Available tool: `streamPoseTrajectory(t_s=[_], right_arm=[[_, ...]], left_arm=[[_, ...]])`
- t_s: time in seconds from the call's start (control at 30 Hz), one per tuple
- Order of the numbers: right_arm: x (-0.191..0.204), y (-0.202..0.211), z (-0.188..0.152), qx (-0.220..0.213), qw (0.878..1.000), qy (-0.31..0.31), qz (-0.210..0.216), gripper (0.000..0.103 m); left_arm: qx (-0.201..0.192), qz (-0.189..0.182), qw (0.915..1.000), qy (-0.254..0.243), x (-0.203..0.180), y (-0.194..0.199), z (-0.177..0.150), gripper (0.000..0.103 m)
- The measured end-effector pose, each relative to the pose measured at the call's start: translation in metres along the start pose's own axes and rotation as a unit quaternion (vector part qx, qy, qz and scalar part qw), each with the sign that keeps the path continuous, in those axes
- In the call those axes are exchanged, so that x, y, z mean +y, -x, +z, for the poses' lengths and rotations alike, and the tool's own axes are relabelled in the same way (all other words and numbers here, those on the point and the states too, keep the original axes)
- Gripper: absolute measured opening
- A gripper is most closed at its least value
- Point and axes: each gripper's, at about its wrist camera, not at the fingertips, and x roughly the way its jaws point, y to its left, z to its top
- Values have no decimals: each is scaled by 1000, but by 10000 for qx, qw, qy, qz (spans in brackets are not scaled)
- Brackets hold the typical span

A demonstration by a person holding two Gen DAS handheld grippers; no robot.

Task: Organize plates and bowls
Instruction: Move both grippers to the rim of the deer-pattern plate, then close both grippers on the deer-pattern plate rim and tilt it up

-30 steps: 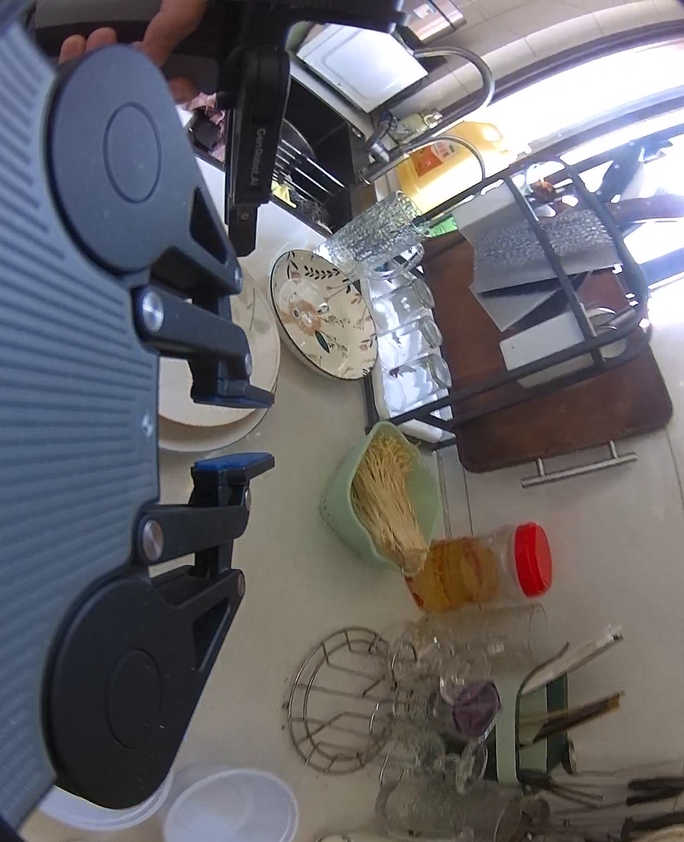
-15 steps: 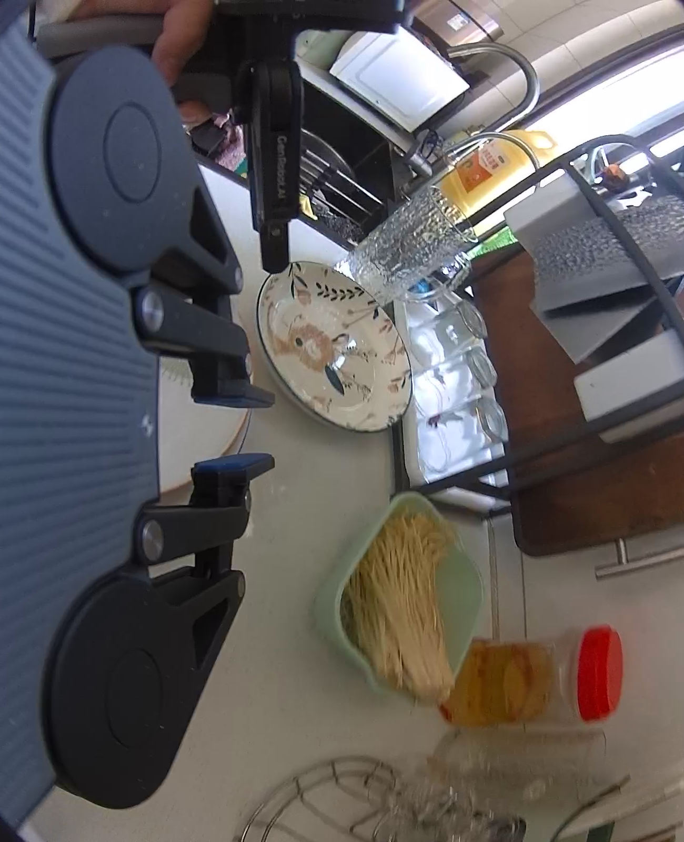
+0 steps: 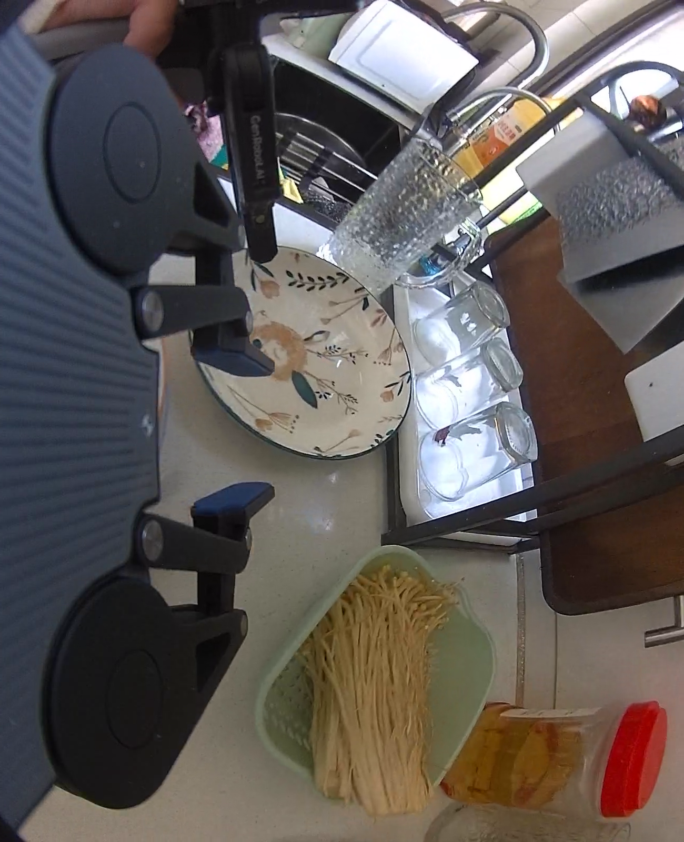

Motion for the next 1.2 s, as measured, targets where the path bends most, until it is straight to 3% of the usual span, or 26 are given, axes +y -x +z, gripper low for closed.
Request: streamPoseTrajectory(t_s=[0.27,0.47,0.63,1.0,1.2], right_arm=[[0,-32,17,227,9996,-155,-66,45],[2,-55,25,384,9990,-95,-203,43],[-3,-70,31,450,9985,-156,-278,35],[-5,-89,38,589,9975,-96,-370,19],[-8,-90,35,653,9972,-129,-329,20]], left_arm=[[81,19,10000,-30,5,-23,23,49],[229,-18,9997,-15,12,-40,33,40],[343,2,9994,88,13,-49,37,31],[471,7,9988,153,9,-59,44,29],[383,39,9992,138,6,-60,45,29]])
